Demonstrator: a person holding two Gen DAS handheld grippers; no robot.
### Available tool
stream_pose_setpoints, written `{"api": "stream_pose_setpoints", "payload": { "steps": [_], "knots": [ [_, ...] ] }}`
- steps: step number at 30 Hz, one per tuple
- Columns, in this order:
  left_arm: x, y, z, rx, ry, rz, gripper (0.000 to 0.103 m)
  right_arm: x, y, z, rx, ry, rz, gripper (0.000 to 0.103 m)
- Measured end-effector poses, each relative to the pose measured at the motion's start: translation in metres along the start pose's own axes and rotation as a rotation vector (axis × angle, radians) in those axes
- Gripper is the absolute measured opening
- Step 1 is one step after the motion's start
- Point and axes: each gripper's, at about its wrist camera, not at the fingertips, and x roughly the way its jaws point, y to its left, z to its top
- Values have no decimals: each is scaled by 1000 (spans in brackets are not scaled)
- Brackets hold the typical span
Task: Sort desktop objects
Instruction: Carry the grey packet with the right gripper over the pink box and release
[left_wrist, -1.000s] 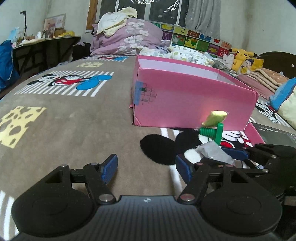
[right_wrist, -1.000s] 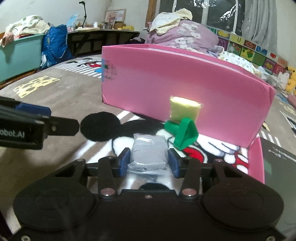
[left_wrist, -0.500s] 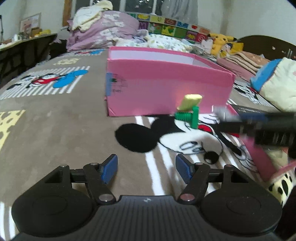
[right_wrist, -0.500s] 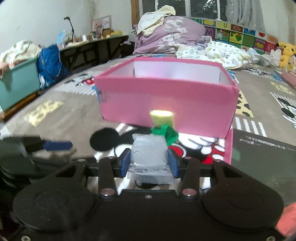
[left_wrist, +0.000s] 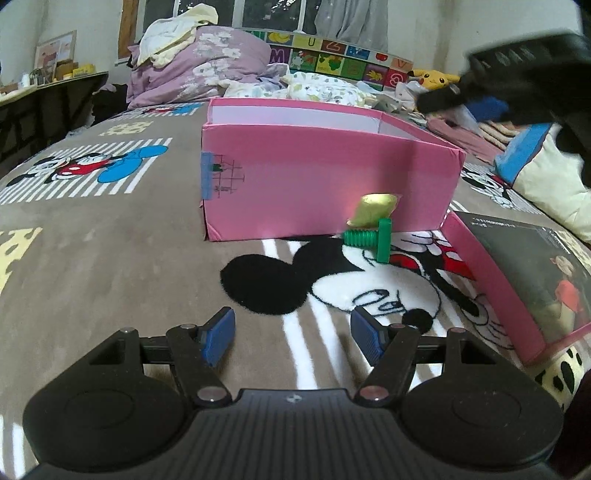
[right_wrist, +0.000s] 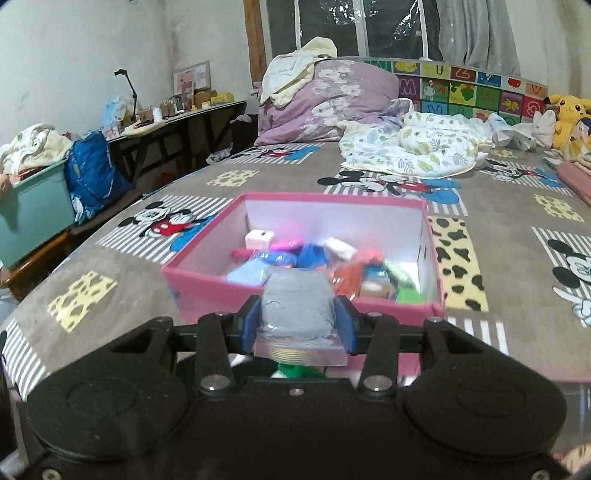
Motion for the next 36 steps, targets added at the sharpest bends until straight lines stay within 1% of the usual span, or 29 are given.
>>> {"api": "stream_pose_setpoints", "payload": {
  "steps": [3,6,9,15,19,24,30,36],
  "knots": [
    [2,-1,1,6,3,1,68,14,-9,17,10,14,-15,42],
    [4,-1,1,6,7,-4,68,33,-14,33,-31,42,-67,42],
    [6,-1,1,3,7,-5,68,53,-22,48,-17,84,-73,42],
    [8,3,1,-16,14,-9,68,91,-33,64,-49,149,-126,42],
    [11,4,1,-21,19,-15,68,115,-41,69,-57,207,-154,43],
    [12,5,1,-29,21,-22,68,137,-46,72,-56,271,-159,43],
    [14,8,1,-40,21,-27,68,155,-50,69,-62,324,-191,43],
    [15,9,1,-48,21,-28,68,166,-54,65,-79,353,-223,43]
  ]
}}
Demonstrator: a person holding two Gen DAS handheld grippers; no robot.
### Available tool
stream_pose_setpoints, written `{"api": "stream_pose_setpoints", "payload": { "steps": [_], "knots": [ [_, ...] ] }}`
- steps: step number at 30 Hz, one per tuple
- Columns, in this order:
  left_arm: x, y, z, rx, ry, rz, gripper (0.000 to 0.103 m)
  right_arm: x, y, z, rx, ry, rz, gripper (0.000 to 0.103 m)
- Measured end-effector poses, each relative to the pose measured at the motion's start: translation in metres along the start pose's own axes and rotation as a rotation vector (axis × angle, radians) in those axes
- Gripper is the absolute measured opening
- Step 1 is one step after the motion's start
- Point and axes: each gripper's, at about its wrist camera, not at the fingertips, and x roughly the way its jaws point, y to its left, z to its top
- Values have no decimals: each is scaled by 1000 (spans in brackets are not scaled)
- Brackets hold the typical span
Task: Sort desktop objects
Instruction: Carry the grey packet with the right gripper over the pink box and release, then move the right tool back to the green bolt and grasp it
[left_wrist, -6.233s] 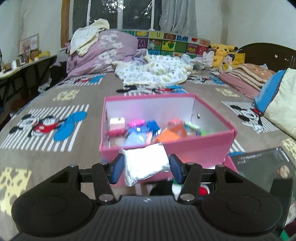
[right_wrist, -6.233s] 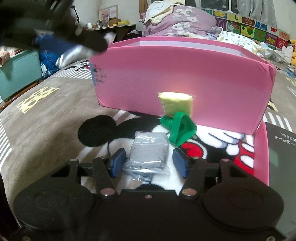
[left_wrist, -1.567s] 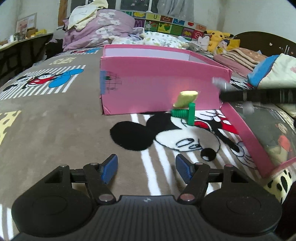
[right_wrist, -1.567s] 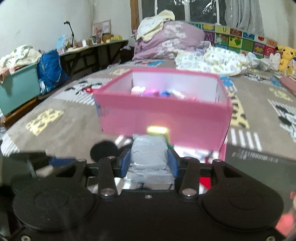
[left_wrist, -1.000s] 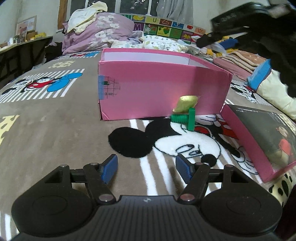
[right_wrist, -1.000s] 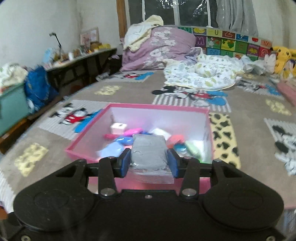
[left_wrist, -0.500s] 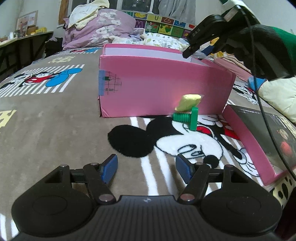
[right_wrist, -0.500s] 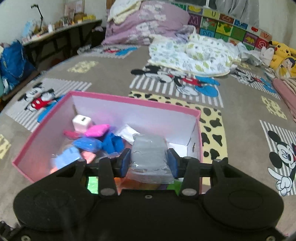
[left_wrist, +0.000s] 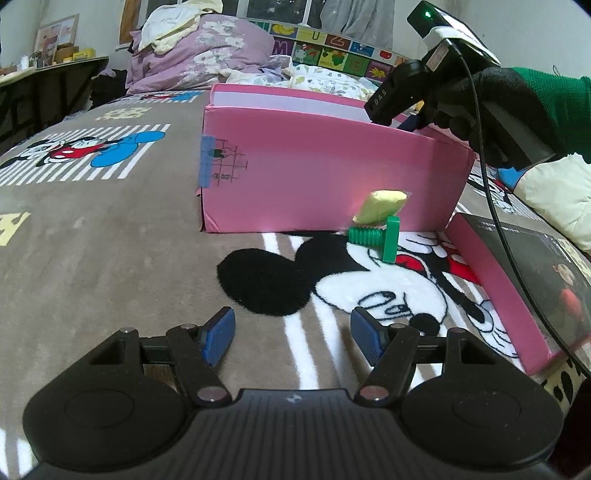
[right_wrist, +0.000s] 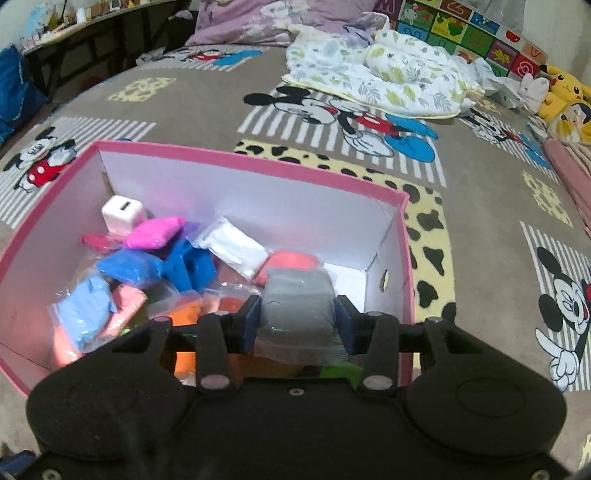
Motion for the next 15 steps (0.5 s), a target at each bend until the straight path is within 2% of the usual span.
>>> {"api": "stream_pose_setpoints", "payload": {
  "steps": [5,6,8,15],
  "knots": [
    [1,0,0,-1,0,2,68,3,-2,-1,4,6,-15,46],
    [1,0,0,-1,0,3,68,2,-2,-1,1,-2,-19,49],
    [1,1,0,-2,-2,3,68,-4,-2,-1,14,-33,-28,67],
    [1,2,0,-6,-3,5,68,-34,-5,-10,39,-128,1,67]
  ]
}}
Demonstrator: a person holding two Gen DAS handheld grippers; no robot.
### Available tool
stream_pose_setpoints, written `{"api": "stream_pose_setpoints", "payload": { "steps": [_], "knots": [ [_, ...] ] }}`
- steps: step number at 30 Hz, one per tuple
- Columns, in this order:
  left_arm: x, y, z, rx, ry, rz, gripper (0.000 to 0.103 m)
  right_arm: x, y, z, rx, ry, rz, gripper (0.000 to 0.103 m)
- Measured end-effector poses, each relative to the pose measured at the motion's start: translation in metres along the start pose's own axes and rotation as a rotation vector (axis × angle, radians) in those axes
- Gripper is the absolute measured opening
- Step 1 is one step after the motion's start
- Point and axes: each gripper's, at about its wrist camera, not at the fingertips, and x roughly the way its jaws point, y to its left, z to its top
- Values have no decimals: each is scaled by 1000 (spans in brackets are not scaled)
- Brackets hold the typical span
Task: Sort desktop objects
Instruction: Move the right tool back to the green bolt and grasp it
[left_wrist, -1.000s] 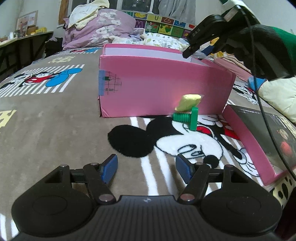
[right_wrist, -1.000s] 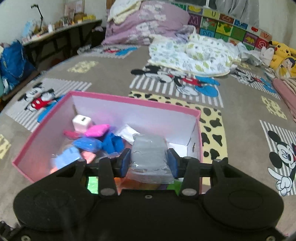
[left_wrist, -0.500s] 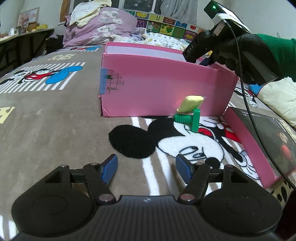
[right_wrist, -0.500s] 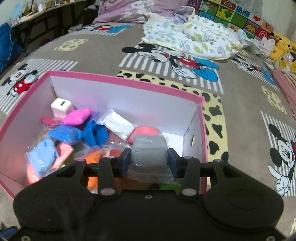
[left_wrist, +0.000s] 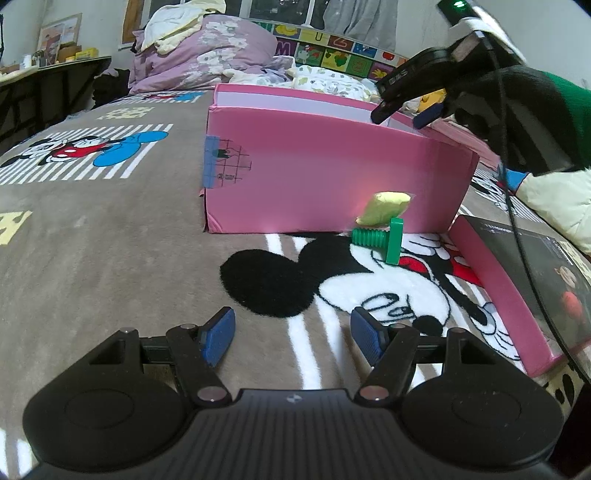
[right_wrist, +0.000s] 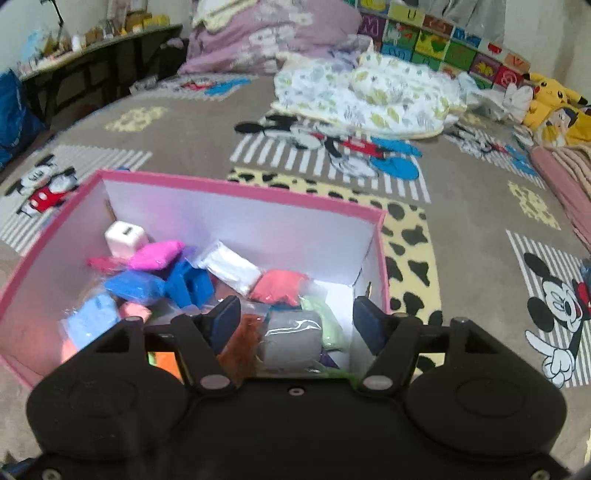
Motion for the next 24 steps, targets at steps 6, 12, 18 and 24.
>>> {"api": "stream_pose_setpoints", "payload": {
  "steps": [6,12,18,24],
  "knots": [
    [-1,1,0,-5,-6,5,68,-52,3,-19,19,-142,43,67],
    [-1,2,1,-9,-8,12,68,-105,17,-60,10,-239,106,67],
    [-1,2,1,-5,-9,18,68,-114,37,-107,-32,-215,178,67],
    [0,2,0,0,-5,25,68,-77,45,-135,-97,-144,203,67]
  ]
}}
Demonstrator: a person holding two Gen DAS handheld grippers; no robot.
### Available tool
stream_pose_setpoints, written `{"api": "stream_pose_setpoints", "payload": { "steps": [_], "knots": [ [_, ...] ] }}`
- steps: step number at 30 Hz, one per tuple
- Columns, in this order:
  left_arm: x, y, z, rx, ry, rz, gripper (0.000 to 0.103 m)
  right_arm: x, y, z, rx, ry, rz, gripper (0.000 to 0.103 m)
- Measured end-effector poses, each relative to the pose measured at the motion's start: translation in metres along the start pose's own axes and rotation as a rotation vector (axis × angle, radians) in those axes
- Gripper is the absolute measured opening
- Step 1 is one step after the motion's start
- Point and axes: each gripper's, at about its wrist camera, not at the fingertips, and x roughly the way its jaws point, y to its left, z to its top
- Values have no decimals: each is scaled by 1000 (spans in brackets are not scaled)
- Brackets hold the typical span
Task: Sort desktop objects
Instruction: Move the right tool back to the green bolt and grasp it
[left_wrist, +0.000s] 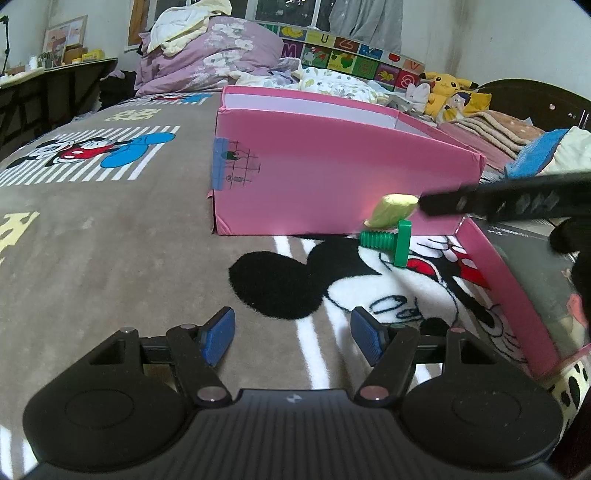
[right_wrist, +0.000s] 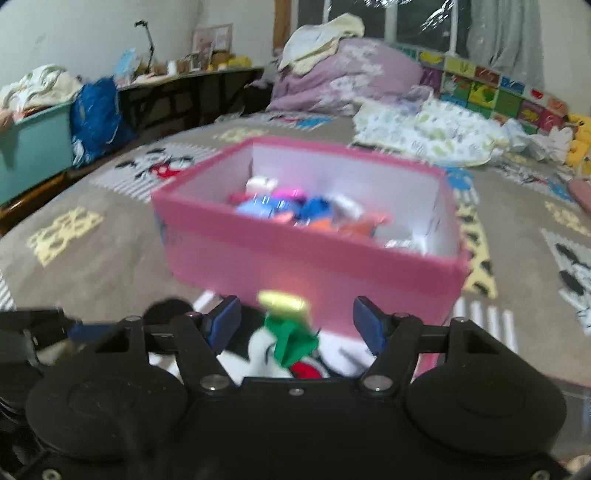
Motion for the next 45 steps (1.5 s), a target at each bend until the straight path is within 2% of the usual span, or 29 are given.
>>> {"api": "stream_pose_setpoints", "payload": {
  "steps": [7,13,18,21,24,25,27,30,32,34,37,40,45],
  "knots": [
    [1,1,0,-2,4,0,68,34,-7,-21,-12,82,24,67],
    [2,1,-1,2,8,1,68,47,-13,-19,29,103,34,67],
    [3,1,0,3,8,0,68,57,-4,-16,-25,159,18,67],
    [2,-1,-1,2,7,0,68,58,-1,-15,-41,173,56,65],
    [1,0,-1,-1,6,0,68,49,7,-15,-48,190,153,63],
    [1,0,-1,-4,5,-1,68,44,12,-16,-65,193,160,63],
    [1,0,0,-5,5,-1,68,33,21,-19,-100,178,153,63],
    [0,0,-1,-1,6,-2,68,26,25,-20,-117,133,72,63],
    [0,0,-1,0,6,-2,68,31,18,-17,-106,122,16,63],
    [0,0,-1,-1,7,-2,68,39,8,-14,-72,122,7,63],
    [1,0,-1,-1,9,-1,68,59,-1,-9,-68,148,34,64],
    [1,0,-1,2,11,-1,68,66,2,-11,-101,181,116,64],
    [2,2,1,-1,12,-4,68,51,7,-18,-103,219,184,64]
  ]
}}
